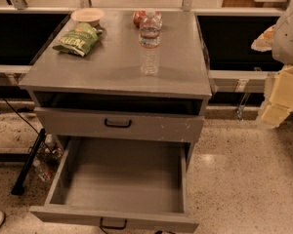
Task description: Place water bottle into middle drawer
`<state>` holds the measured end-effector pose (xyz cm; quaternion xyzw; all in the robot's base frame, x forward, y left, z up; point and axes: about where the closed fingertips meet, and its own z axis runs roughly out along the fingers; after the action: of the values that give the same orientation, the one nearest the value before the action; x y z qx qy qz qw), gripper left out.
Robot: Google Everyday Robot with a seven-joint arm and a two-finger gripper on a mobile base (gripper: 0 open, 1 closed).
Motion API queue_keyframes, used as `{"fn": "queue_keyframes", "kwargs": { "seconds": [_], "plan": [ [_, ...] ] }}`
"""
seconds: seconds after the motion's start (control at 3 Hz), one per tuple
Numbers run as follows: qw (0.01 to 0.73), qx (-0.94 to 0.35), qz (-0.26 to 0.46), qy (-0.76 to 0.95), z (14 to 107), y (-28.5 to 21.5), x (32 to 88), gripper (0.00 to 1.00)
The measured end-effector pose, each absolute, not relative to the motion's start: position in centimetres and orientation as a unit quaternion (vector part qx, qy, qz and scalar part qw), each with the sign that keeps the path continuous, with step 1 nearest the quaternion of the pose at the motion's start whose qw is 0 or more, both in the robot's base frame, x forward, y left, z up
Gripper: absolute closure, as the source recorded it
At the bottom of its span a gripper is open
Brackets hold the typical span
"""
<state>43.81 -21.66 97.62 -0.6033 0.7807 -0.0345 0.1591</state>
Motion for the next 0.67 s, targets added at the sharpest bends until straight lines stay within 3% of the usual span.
{"fn": "queue_keyframes", "kwargs": {
  "seconds": [0.67],
  "plan": [
    [0.185, -0.595, -0.007, 0.782, 97.42, -21.37, 44.47, 0.0]
  ]
}}
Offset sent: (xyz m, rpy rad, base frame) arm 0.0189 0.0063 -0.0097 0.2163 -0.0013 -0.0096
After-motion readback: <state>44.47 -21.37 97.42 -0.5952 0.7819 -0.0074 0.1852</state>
